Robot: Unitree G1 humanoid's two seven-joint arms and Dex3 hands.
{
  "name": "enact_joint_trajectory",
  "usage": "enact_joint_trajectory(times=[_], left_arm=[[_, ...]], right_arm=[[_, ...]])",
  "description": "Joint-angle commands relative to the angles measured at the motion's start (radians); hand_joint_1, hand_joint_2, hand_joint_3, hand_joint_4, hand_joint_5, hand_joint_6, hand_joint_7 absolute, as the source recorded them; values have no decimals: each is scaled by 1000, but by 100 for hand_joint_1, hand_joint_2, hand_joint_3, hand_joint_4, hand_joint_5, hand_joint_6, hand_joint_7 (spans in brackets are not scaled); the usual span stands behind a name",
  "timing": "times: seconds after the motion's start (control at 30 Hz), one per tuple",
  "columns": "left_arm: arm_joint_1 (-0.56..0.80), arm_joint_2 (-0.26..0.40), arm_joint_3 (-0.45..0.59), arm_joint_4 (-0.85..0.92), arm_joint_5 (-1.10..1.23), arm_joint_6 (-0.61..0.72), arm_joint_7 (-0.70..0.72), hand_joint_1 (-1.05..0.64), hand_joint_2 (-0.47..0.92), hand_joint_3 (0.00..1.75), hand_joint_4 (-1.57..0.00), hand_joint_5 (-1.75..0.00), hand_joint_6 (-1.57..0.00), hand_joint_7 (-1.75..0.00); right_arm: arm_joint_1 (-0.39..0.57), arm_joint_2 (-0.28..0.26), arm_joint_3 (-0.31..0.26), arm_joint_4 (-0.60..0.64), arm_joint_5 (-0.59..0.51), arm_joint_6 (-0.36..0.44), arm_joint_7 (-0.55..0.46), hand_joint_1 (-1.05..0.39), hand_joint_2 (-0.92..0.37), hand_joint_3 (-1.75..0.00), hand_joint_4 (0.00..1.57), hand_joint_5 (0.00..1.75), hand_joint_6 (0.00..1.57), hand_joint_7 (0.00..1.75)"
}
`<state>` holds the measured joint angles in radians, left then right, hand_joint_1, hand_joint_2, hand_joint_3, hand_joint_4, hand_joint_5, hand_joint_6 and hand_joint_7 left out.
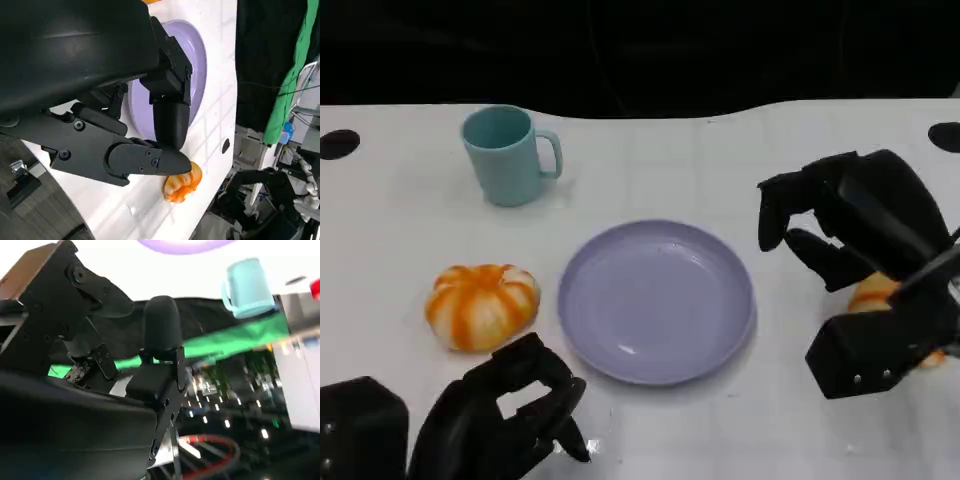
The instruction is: Grasp the bread from the table and place it into the plate.
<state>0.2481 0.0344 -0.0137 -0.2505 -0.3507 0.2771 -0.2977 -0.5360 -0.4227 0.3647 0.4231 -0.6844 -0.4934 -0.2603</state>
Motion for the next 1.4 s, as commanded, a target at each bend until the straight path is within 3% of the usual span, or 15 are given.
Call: enact_joint_trajectory(times=[0.03,0.1,0.23,0.37,0.53,0.83,1.17,1.4], left_arm=[[1,11,6,-4,5,-5,4,-56,92,29,-72,-175,-59,-165],[0,10,7,-2,3,-9,0,-55,92,29,-72,-175,-59,-165],[0,8,9,4,-4,-18,-8,-55,92,28,-73,-175,-59,-165],[2,10,8,-4,-2,-7,2,-55,92,27,-73,-175,-60,-164],[1,11,5,-6,4,-6,6,-55,92,27,-73,-175,-60,-163],[2,10,4,-6,3,-7,2,-55,92,28,-73,-175,-60,-164],[2,7,4,-11,1,4,9,-55,92,28,-73,-175,-61,-163],[2,8,2,-13,3,3,8,-56,92,27,-73,-175,-61,-163]], right_arm=[[59,-121,-40,-226,30,158,319,-34,-67,-32,62,57,71,9],[76,-150,-53,-300,34,213,423,-46,-80,-10,48,36,55,2],[117,-207,-75,-443,-6,315,577,-59,-83,-2,27,21,37,0],[145,-249,-81,-539,-69,376,666,-63,-83,-1,22,17,32,0],[179,-272,-84,-596,-154,422,710,-62,-79,0,24,14,34,1],[180,-275,-52,-540,-279,468,775,-42,-76,0,28,7,36,1],[133,-260,-13,-416,-329,489,814,-46,-78,0,30,3,36,0],[91,-242,33,-288,-338,472,776,-46,-77,0,33,3,37,1]])
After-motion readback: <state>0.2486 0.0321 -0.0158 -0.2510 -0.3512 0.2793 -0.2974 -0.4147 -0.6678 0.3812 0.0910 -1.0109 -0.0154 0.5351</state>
